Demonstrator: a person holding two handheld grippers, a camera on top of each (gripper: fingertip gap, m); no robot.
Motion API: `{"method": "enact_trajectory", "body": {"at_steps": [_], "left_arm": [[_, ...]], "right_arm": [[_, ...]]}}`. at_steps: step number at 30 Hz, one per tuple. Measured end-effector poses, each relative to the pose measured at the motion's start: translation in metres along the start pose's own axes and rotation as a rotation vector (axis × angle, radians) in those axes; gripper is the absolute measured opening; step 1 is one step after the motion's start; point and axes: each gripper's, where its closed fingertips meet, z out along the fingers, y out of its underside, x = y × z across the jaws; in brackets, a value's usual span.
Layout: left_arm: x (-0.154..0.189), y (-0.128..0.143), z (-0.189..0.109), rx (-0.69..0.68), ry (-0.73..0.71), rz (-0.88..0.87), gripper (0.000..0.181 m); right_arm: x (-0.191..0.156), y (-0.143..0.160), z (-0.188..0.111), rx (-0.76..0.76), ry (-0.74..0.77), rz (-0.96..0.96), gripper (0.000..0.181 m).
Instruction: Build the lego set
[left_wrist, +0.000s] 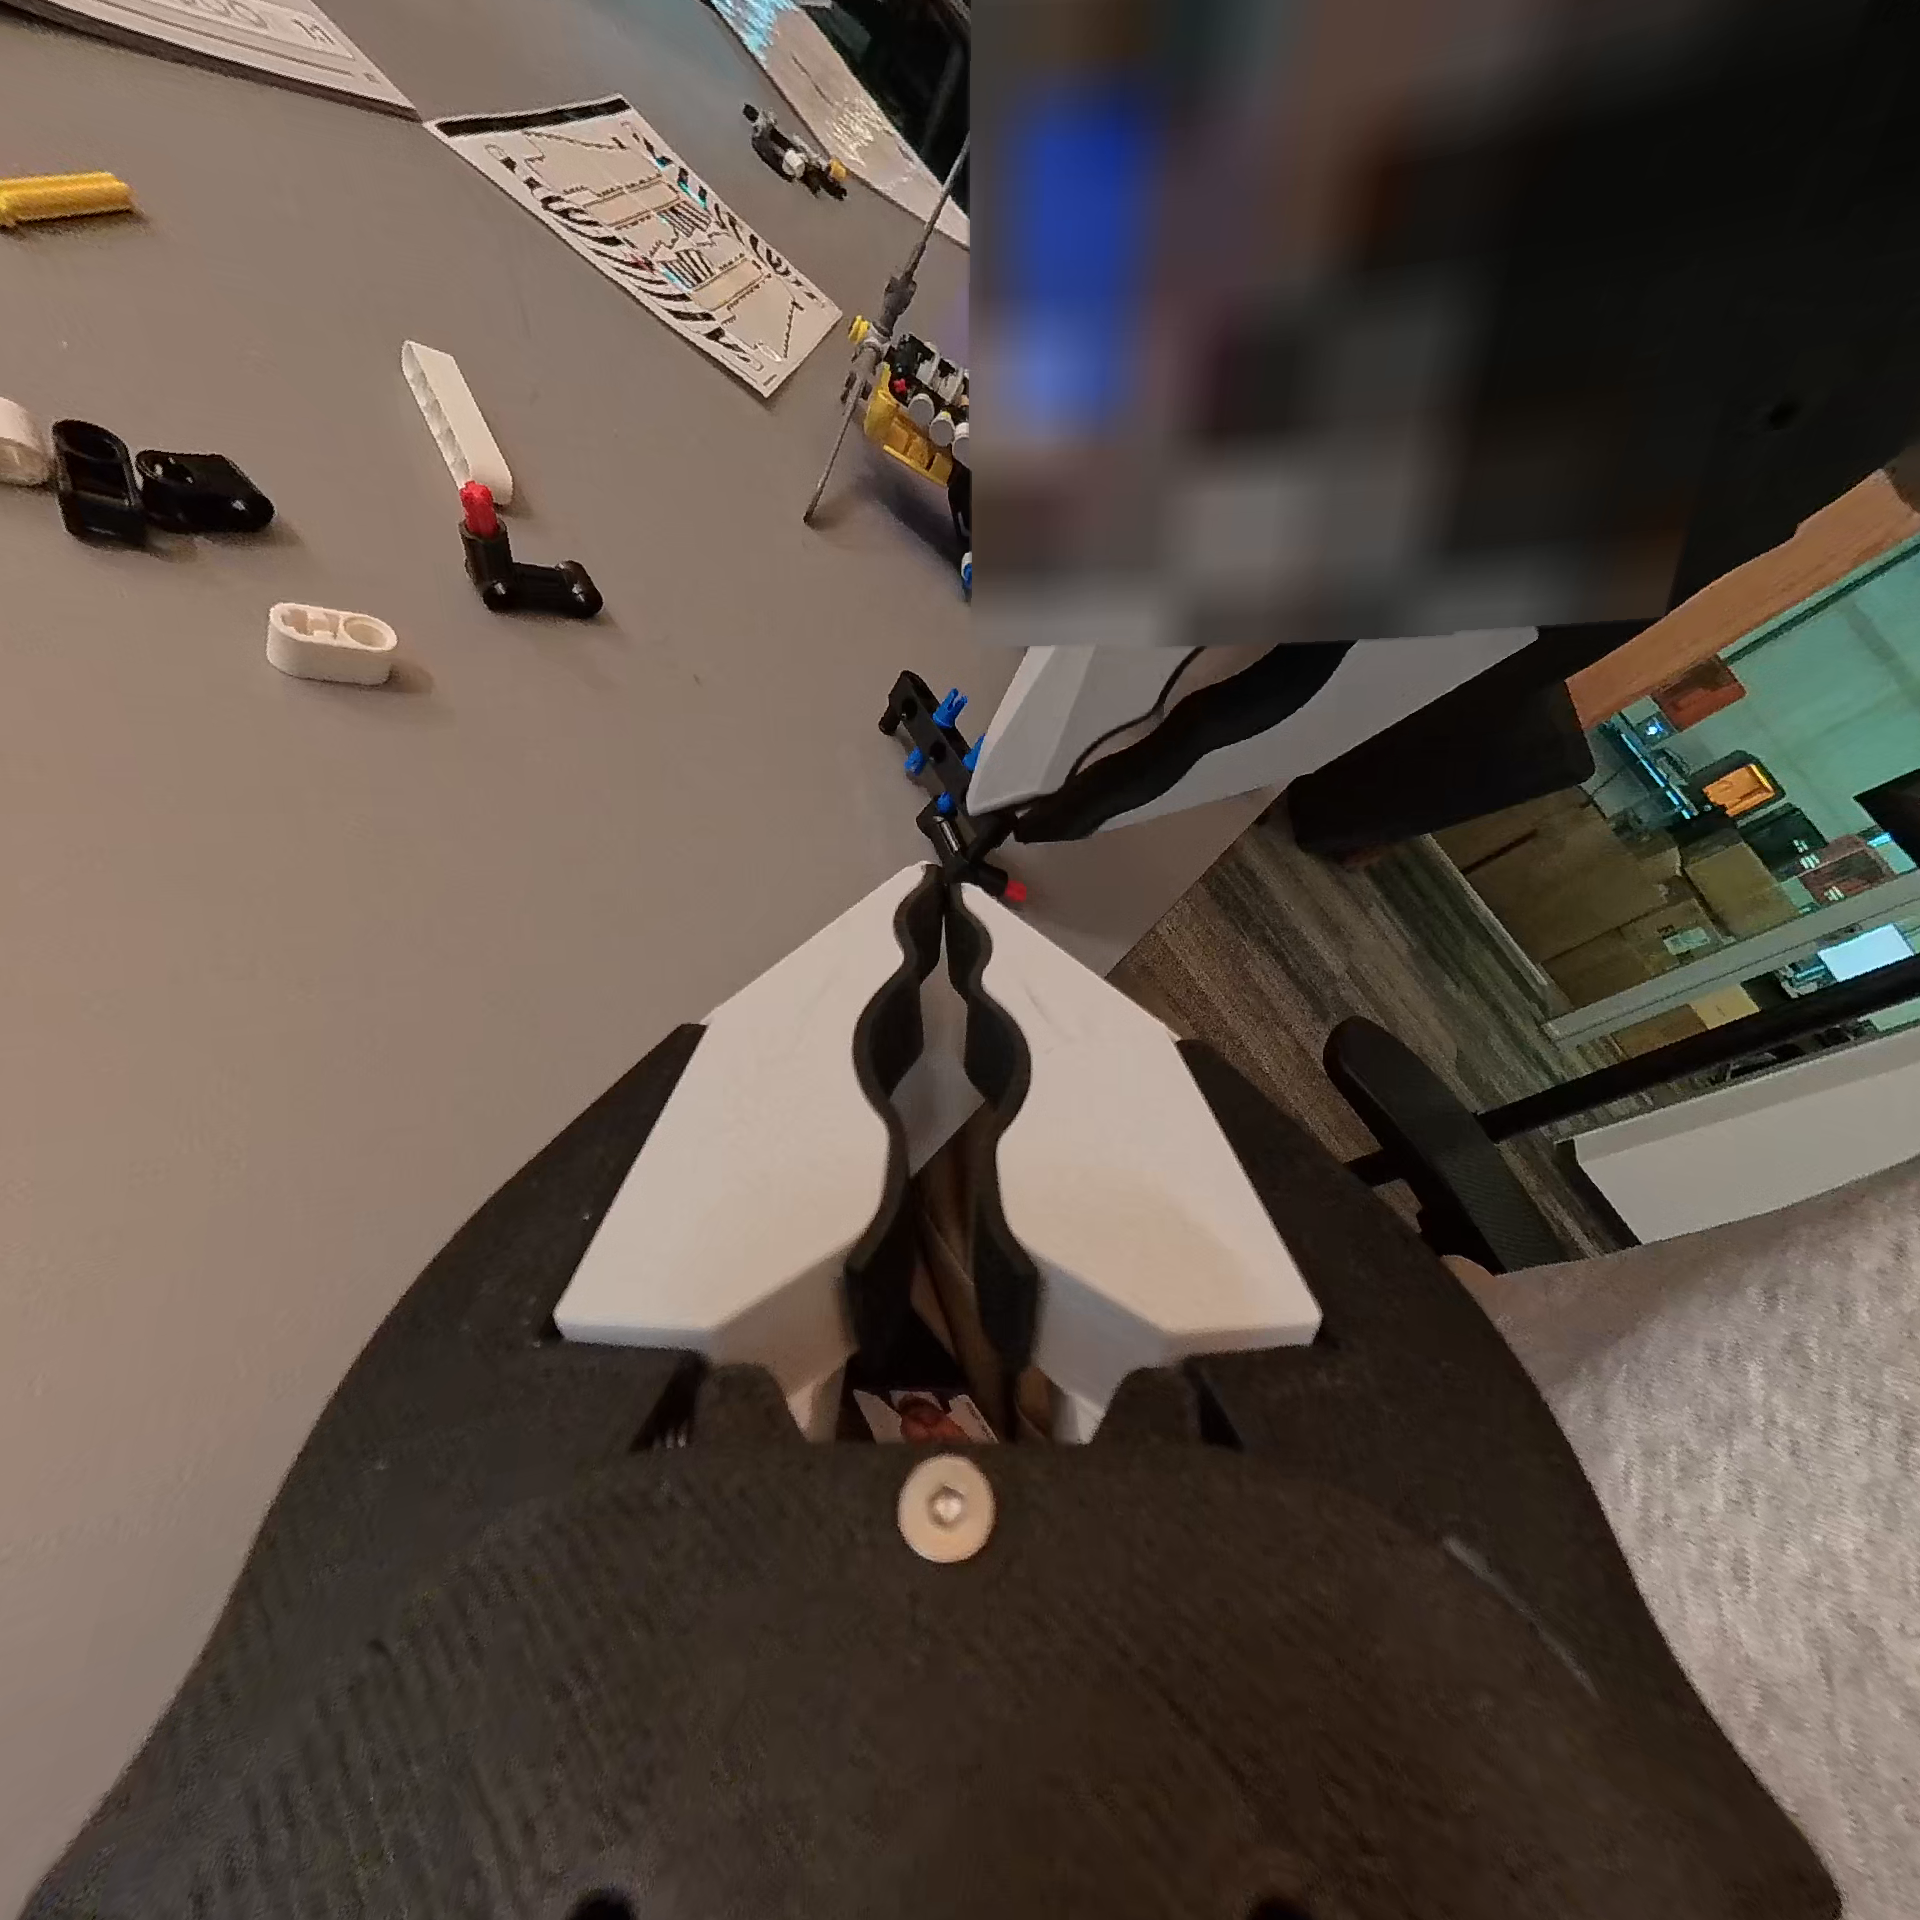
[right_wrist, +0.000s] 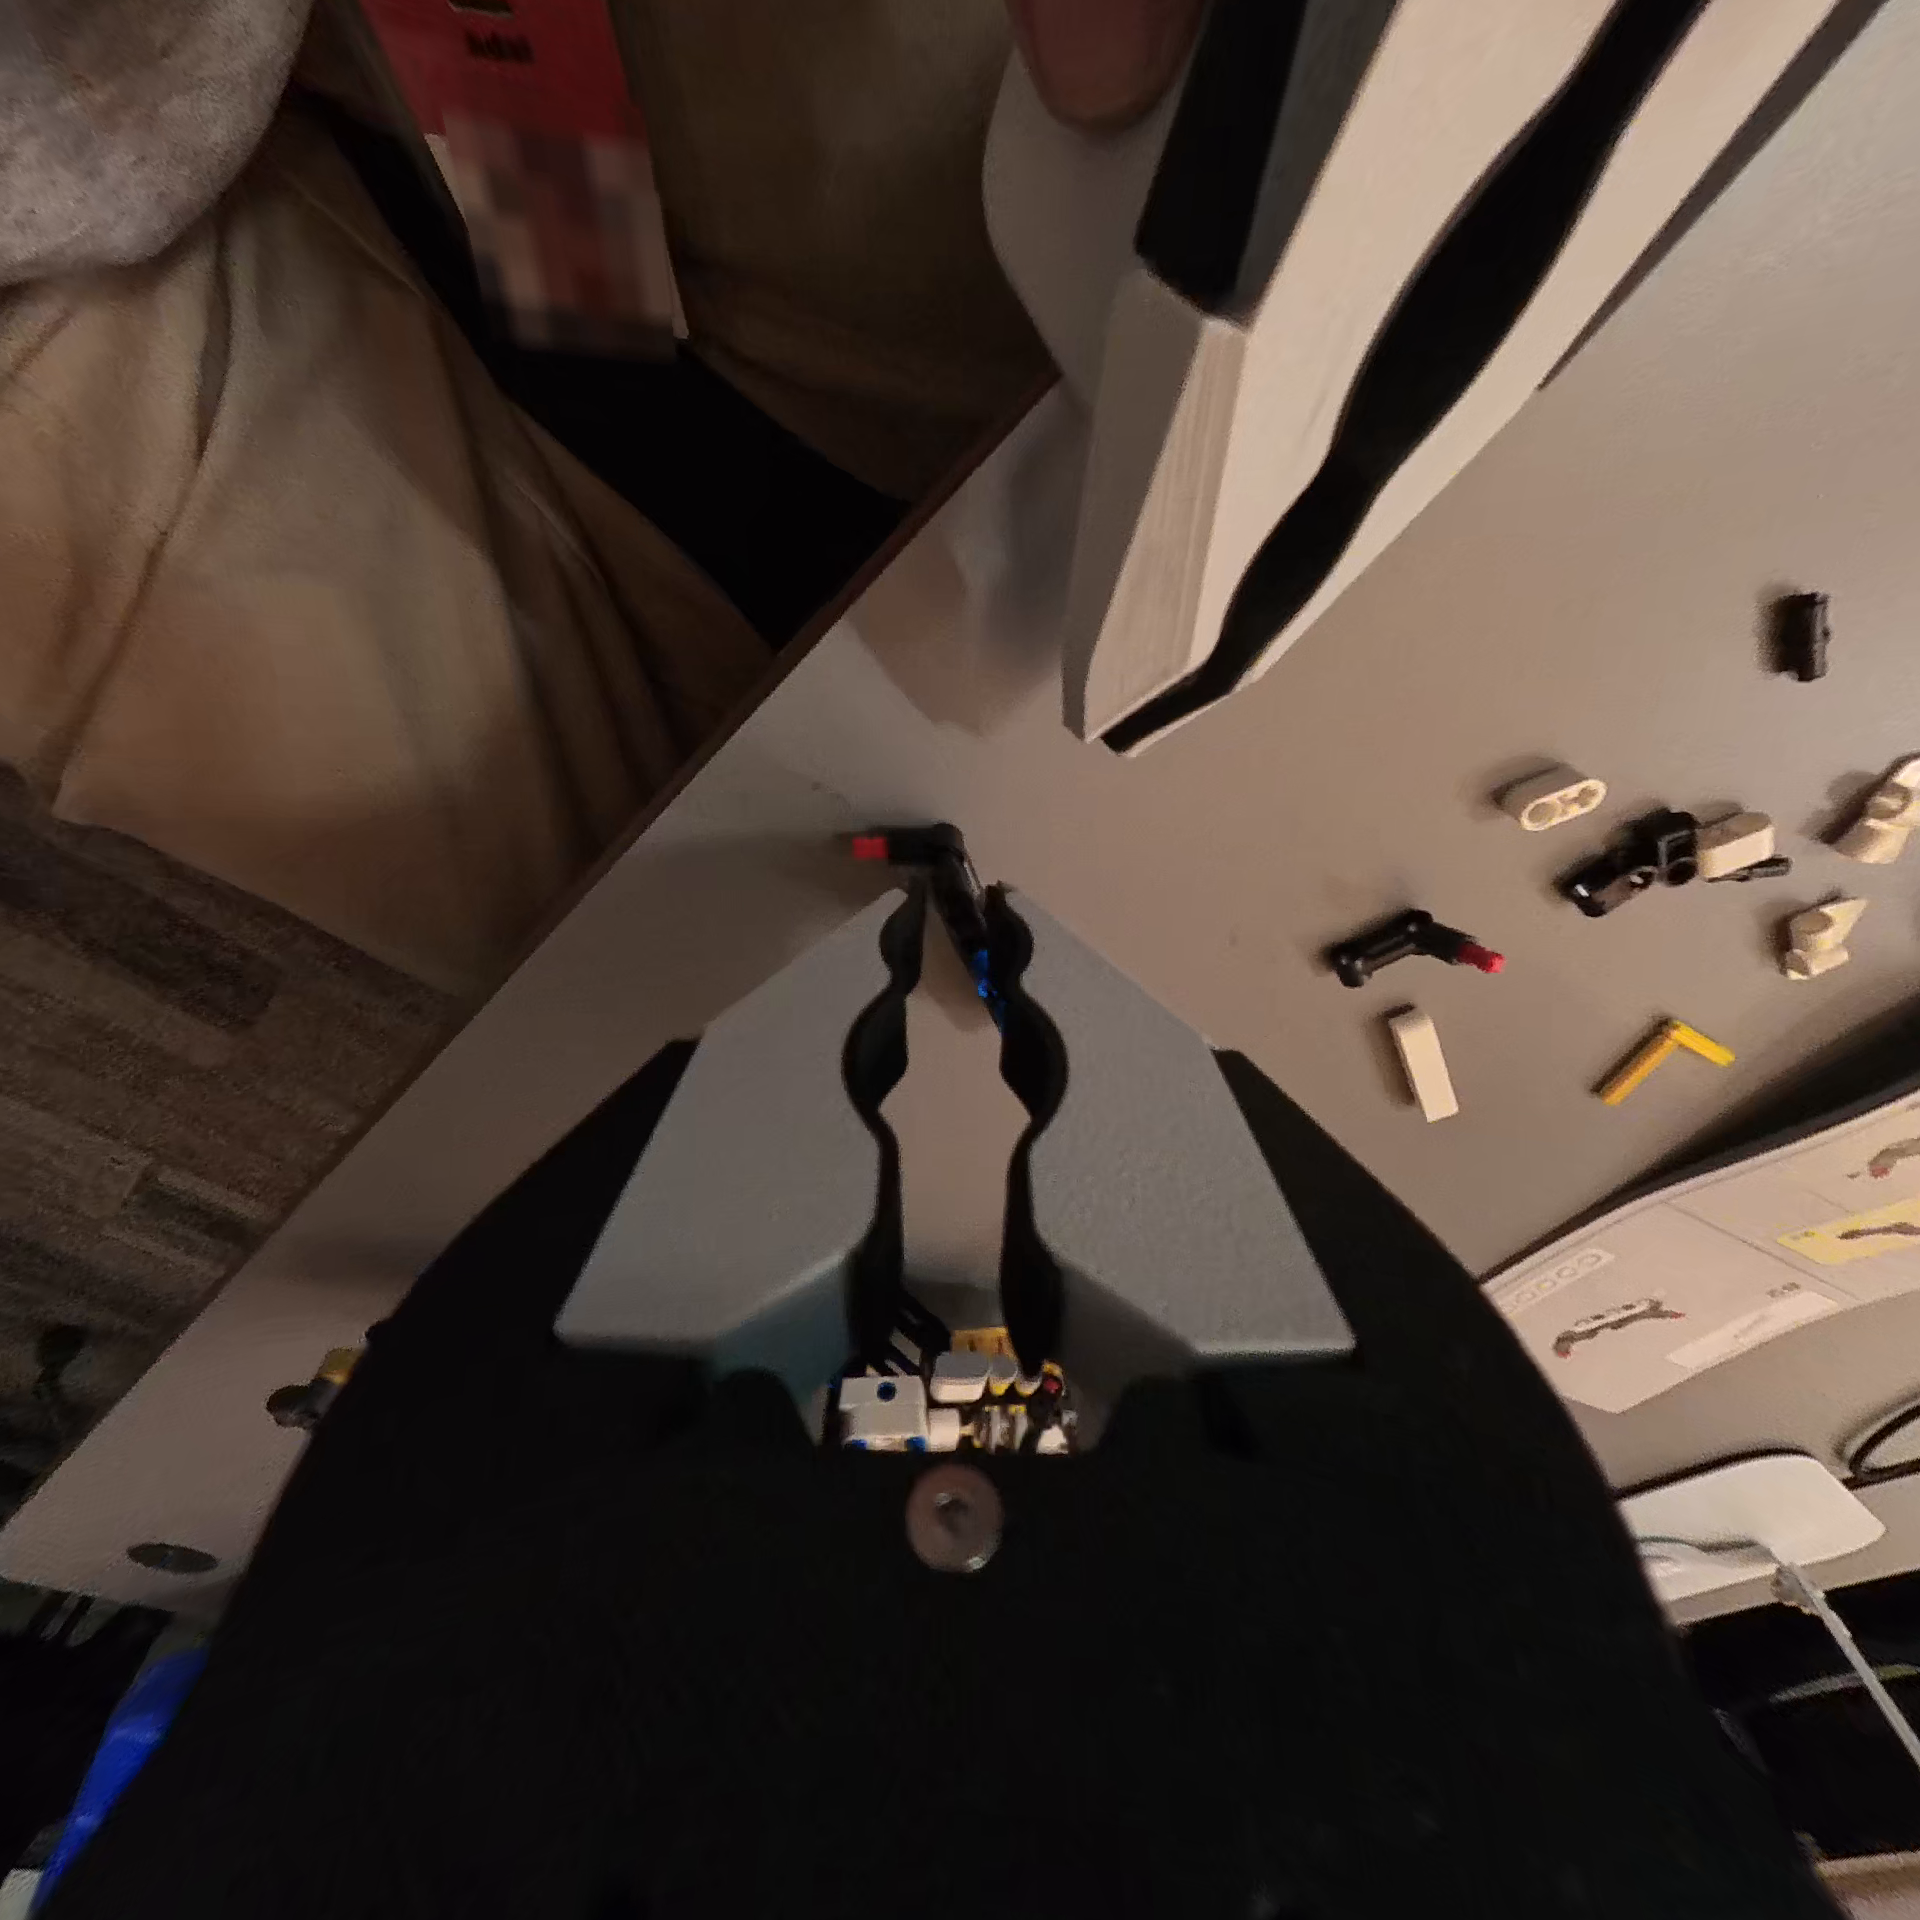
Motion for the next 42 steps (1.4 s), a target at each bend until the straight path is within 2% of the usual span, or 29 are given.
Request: {"method": "enact_trajectory", "body": {"at_steps": [7,21,34,42], "left_arm": [[0.0000,-0.0001,0.0001,0.000,0.001,-0.001,0.000],[0.0002,-0.0001,0.0001,0.000,0.003,-0.004,0.000],[0.0002,0.0002,0.0003,0.000,0.002,-0.005,0.000],[0.0002,0.0003,0.0003,-0.001,0.000,-0.005,0.000]], "right_arm": [[-0.0015,-0.0005,0.0029,-0.004,-0.024,0.003,0.004],[0.0010,-0.0002,0.0026,0.008,-0.039,0.205,0.003],[0.0014,-0.0004,0.0027,-0.034,0.003,0.237,0.004],[0.0030,-0.0002,0.0027,-0.035,-0.027,0.276,0.003]]}}
